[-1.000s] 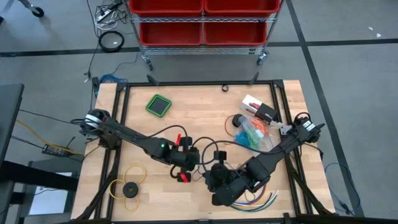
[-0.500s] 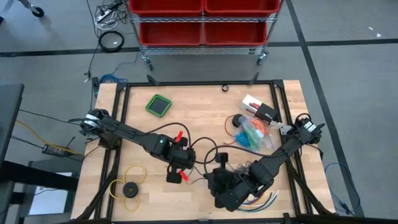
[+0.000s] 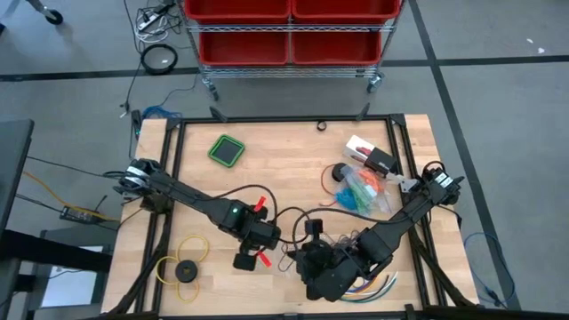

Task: Sort rubber bands
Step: Put the black rubber band into the transparent zip bag

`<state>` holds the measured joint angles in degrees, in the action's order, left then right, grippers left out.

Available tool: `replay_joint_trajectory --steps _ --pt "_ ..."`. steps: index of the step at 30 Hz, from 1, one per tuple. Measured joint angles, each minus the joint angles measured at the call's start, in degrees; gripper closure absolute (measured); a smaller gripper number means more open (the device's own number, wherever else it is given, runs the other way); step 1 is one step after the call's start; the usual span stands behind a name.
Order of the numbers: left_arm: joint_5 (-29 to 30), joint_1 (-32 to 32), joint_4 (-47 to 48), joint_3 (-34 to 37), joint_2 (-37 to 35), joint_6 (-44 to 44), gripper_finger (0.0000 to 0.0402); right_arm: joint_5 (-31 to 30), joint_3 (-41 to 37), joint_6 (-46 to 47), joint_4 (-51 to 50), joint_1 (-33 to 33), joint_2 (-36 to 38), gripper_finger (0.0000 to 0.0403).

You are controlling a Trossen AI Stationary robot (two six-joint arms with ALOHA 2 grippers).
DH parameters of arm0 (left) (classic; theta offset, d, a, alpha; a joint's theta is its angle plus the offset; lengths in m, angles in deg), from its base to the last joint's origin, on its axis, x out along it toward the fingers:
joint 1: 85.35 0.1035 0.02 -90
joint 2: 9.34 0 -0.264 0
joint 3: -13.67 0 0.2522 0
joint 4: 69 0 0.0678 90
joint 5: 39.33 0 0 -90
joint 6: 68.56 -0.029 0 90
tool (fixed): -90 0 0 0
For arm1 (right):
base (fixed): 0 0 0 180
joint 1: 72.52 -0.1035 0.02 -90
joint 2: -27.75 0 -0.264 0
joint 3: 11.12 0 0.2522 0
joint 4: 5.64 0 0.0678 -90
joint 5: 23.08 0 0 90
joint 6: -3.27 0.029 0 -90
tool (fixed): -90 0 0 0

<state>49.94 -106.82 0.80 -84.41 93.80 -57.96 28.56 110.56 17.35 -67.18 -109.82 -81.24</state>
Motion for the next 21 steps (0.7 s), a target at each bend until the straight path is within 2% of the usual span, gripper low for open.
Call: replay_joint_trajectory --steps 9,16,21 --pt "-5.1 4.2 -3.6 -0.4 0.0 -1.8 0.0401 3.0 0.0 -6.7 9.4 0.2 0.0 0.0403" --pt "-9.0 5.2 -3.9 -4.6 0.0 -3.0 0.0401 3.4 0.0 -6.8 9.0 0.3 0.0 0.0403" --pt "-10.1 5.1 -0.6 -9.2 -0.1 -3.3 0.0401 3.7 0.0 -4.8 8.0 0.3 0.0 0.0403"
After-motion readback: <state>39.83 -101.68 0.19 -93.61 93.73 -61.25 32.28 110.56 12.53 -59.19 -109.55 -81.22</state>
